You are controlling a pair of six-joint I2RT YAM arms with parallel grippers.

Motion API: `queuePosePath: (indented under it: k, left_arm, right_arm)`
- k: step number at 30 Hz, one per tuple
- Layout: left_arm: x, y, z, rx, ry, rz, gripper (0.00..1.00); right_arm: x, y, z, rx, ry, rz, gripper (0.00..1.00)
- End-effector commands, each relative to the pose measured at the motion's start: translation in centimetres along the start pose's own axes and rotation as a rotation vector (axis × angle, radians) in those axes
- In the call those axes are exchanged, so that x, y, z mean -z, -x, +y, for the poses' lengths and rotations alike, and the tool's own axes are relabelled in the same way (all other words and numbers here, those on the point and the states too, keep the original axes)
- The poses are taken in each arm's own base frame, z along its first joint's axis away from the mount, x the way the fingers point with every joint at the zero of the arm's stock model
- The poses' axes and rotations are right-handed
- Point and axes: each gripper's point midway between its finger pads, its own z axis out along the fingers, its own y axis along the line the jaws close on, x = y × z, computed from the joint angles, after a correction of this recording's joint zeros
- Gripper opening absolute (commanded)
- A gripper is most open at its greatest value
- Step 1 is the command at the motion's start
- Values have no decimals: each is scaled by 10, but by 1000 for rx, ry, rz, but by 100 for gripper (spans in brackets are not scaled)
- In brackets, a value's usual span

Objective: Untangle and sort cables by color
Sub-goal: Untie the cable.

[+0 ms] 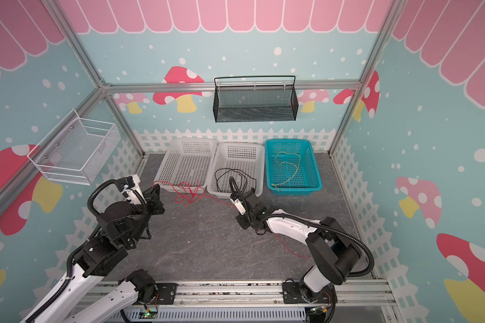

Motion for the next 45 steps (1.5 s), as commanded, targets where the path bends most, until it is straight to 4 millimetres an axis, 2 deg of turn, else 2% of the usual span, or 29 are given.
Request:
queuePosePath:
  k: [1, 6, 11, 14, 20, 25, 29, 33, 41, 45]
  left_arm:
    - [13, 14, 25, -6, 115, -29, 0]
    - [25, 12, 47, 8, 201, -49, 0]
    - [29, -4, 61, -3, 255, -20, 0]
    - [27, -18, 66, -2, 276, 7, 0]
    - [24, -38, 85, 8, 356, 56, 0]
    - [23, -50, 103, 47, 412, 93, 0]
    - [19, -64, 116, 84, 456, 128, 0]
    - [19, -74, 134, 138, 531, 141, 0]
    - [23, -86, 160, 245, 620, 134, 0]
    - [28, -88, 173, 287, 667, 119, 0]
  right_arm:
    - [16, 6, -27, -52, -97, -31, 0]
    - [51, 39, -62, -80, -181, -129, 0]
    - [104, 95, -103, -111, -263, -286, 0]
    - [131, 122, -126, -129, -316, -344, 0]
    - [182, 153, -181, -202, -436, -421, 0]
    - [224, 163, -232, -286, -544, -476, 0]
    - [247, 164, -268, -332, -603, -489, 0]
    - [261, 156, -303, -389, -661, -478, 0]
    - [276, 137, -350, -475, -719, -466, 0]
    - [280, 132, -368, -500, -735, -463, 0]
